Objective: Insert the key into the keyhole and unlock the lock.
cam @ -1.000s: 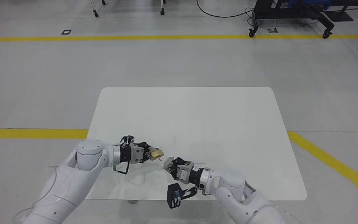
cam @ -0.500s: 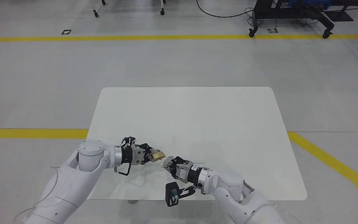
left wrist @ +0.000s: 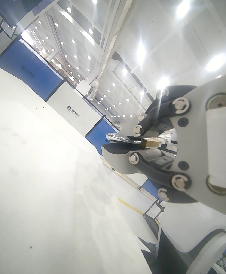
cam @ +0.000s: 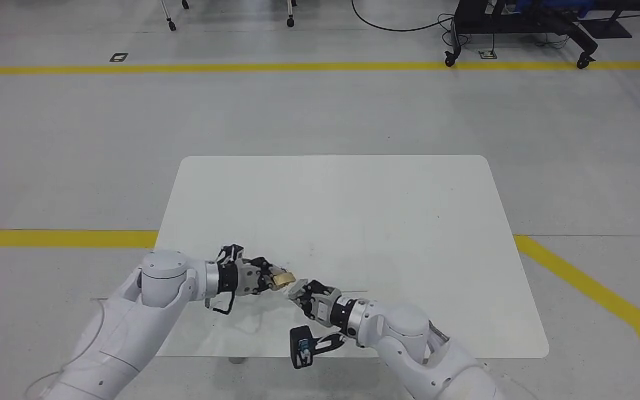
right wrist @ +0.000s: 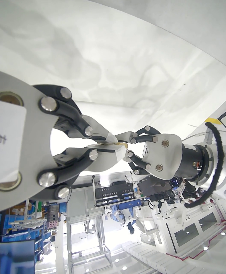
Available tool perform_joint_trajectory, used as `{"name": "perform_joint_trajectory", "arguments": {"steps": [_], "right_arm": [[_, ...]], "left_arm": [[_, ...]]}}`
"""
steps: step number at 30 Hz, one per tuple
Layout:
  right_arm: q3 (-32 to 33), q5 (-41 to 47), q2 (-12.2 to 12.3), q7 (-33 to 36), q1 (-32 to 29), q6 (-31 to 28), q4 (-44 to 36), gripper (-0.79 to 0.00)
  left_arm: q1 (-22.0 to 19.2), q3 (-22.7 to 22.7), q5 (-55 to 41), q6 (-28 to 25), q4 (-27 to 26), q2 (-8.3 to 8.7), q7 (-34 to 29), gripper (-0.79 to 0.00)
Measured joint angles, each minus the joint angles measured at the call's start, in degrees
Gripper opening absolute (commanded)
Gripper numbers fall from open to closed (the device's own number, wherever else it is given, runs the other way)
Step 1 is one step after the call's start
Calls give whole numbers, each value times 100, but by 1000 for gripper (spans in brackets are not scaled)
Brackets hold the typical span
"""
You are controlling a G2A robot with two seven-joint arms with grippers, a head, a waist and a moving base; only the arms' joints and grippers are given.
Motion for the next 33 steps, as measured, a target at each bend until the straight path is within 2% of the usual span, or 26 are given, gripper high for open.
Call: {"name": "perform_joint_trajectory", "arguments": {"steps": [24,26,28,33], "right_arm": [[-50,2,-68,357,20,-17,2,-785],[-51,29,-76,367,28,-25,9,-557],[-37,65,-78,339,28,-26,7,-477],[43,113,-59,162,-44,49,-30,-477]], "left_arm": [[40,-35,85,8,-58,3,-6,-785],[41,-33,60,-1,-54,1,-54,-785],[35,-39,6,-14,-23,-1,-139,-785],[-3,-60,-23,-56,79,-7,-181,-785]]}}
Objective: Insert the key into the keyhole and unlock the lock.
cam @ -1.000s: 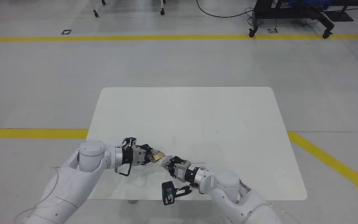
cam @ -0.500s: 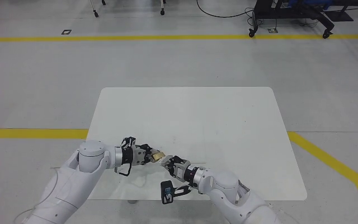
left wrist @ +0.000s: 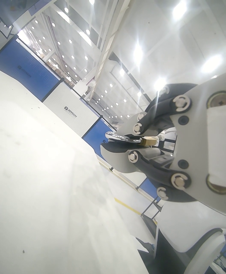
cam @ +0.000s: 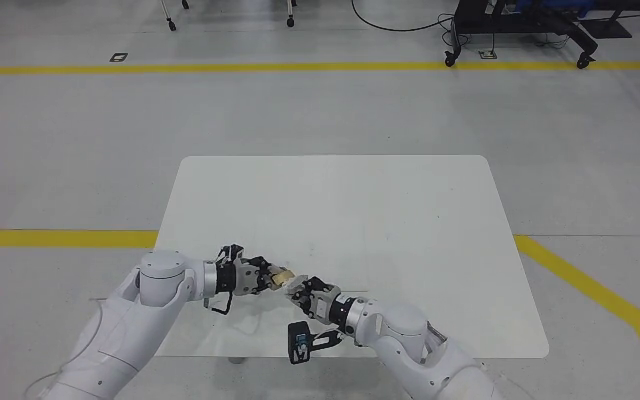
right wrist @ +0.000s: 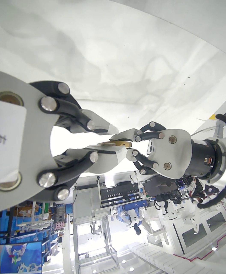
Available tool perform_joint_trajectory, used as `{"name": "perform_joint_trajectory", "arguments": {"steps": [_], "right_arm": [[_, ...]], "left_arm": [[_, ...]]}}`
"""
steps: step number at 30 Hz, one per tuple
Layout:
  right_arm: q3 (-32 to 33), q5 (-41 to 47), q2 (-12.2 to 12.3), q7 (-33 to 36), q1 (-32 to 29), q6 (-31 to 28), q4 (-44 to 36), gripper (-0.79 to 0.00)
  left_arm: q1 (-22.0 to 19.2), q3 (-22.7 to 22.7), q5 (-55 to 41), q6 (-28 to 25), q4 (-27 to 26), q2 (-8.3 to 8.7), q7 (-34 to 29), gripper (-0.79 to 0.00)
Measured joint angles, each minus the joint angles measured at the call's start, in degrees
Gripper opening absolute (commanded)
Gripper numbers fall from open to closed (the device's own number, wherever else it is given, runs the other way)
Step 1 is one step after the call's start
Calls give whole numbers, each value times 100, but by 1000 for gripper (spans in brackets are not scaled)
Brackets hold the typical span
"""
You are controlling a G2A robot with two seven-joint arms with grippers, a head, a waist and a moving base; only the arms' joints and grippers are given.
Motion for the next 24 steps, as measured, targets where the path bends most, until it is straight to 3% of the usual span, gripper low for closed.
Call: {"name": "perform_joint_trajectory", "arguments": {"steps": [3,4,5,6,10,18,19,21,22,23,24], "right_arm": [[74,94,12,-119,-61,71,-21,-474],[116,157,17,-166,-90,114,-29,-416],[154,218,22,-207,-117,151,-35,-40],[199,292,26,-252,-148,195,-45,0],[429,681,52,-441,-304,329,-75,0],[429,679,52,-436,-303,326,-75,-9],[429,685,52,-437,-308,328,-75,-336],[427,740,55,-502,-343,303,-91,-545],[441,777,65,-612,-351,224,-91,-714],[472,808,75,-699,-346,149,-72,-785],[514,851,85,-769,-329,70,-37,-785]], "left_arm": [[-4,-26,-47,-134,30,-9,44,-785],[-4,-44,-53,-219,32,-12,78,-785],[0,-62,-59,-298,32,-14,103,-785],[9,-85,-62,-391,31,-15,137,-785],[78,-167,23,-752,-31,-7,283,-785],[79,-166,19,-746,-32,-7,275,-785],[83,-172,22,-752,-35,-7,281,-785],[144,-243,29,-921,-85,-12,467,-785],[215,-314,67,-1142,-167,-13,766,-785],[276,-366,154,-1332,-262,-10,1029,-785],[349,-411,275,-1515,-381,-3,1274,-785]]}}
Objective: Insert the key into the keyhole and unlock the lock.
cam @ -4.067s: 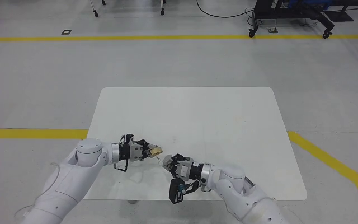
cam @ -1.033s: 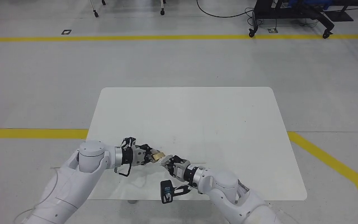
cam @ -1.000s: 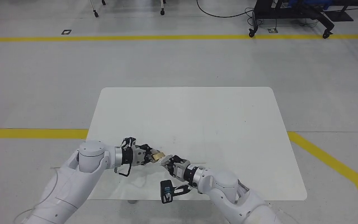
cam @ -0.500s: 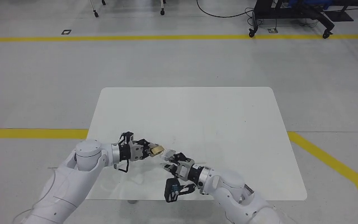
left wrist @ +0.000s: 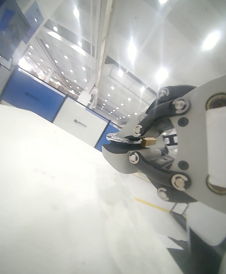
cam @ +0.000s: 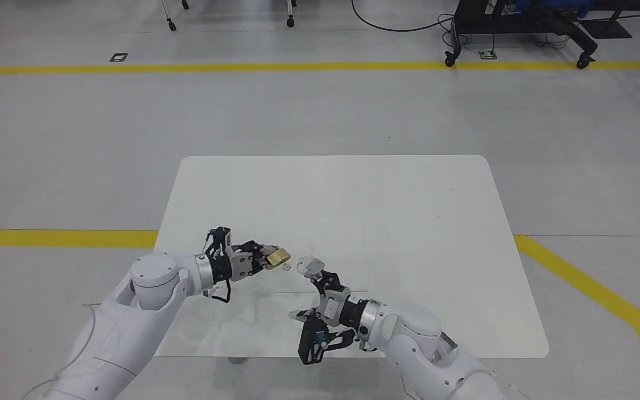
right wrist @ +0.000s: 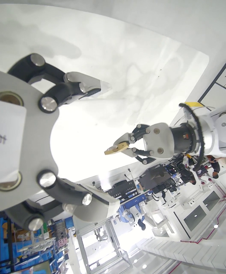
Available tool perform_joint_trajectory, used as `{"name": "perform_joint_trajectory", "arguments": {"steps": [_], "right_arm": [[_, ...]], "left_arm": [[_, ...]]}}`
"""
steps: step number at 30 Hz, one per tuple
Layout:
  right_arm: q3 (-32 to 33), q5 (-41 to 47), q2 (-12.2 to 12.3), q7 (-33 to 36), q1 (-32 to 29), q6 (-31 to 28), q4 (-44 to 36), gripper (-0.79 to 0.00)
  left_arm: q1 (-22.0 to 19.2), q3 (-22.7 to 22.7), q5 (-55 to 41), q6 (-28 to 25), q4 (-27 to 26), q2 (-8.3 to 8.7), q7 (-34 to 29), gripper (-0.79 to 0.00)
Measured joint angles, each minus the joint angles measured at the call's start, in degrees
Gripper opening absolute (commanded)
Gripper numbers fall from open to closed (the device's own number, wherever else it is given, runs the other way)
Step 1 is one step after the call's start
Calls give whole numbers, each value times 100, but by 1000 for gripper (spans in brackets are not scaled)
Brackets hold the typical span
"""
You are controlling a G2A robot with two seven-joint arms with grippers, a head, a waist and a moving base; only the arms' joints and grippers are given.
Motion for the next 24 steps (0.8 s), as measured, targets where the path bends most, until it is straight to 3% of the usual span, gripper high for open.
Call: {"name": "perform_joint_trajectory", "arguments": {"steps": [4,9,15,24], "right_arm": [[118,221,17,117,175,-541,240,-785],[-251,-279,-42,1316,574,-1624,437,-785],[-632,-345,-178,2015,801,-1503,495,-785],[-727,-681,-139,1504,777,-1328,415,-785]], "left_arm": [[428,-271,641,-691,-656,63,910,-785],[855,-486,1405,-1016,-1245,134,1369,-785],[1018,-450,2191,-885,-1592,200,799,-785],[1151,-393,2797,-717,-1881,186,1103,-785]]}}
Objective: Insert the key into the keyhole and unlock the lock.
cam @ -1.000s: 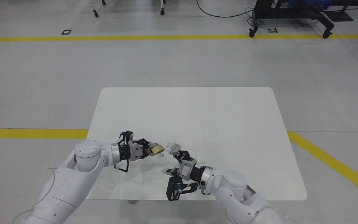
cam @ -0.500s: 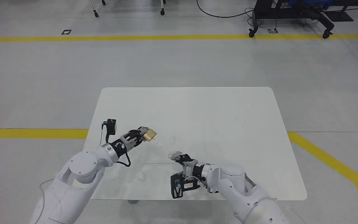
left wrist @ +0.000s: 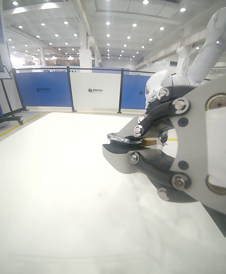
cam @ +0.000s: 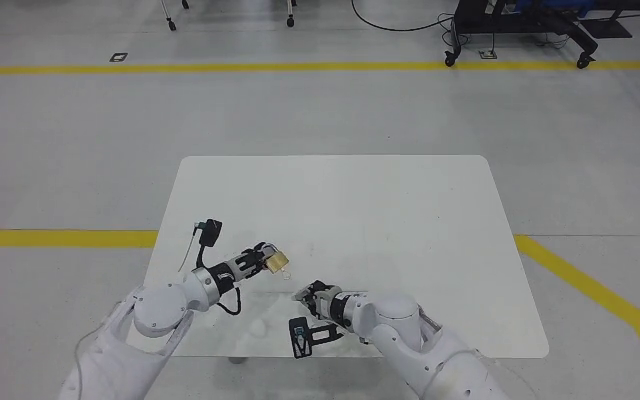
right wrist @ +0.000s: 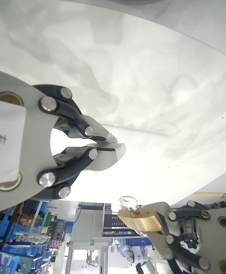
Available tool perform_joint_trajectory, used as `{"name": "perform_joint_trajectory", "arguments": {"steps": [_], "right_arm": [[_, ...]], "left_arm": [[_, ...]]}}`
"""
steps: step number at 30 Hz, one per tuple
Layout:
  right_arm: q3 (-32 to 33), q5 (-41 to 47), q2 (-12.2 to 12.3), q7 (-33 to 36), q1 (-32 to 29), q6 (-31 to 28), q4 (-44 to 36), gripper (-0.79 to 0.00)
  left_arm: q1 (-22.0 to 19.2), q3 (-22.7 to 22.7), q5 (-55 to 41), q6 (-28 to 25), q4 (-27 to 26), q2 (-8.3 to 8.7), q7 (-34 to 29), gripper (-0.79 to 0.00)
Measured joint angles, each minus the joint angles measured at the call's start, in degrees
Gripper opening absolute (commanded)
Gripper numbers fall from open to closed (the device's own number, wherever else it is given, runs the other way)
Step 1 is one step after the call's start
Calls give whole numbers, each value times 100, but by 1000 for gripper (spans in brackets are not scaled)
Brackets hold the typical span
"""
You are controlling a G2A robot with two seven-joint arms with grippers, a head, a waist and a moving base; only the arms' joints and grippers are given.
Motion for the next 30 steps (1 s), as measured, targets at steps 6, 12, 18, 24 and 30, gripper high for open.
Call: {"name": "perform_joint_trajectory", "arguments": {"steps": [6,12,18,24,30], "right_arm": [[37,-93,25,-299,-55,309,-15,-785],[-34,-79,-9,-242,1,341,44,-785],[-71,-33,-39,-206,45,390,92,-785],[-59,51,-59,-190,62,446,135,-785],[78,302,-33,-689,18,530,95,-656]], "left_arm": [[27,91,198,213,-98,-22,-33,-785],[16,152,363,289,-120,-46,-51,-785],[13,199,482,318,-133,-66,-143,-785],[4,207,585,288,-104,-80,-213,-785],[-26,-44,-475,-118,201,-129,-518,-785]]}}
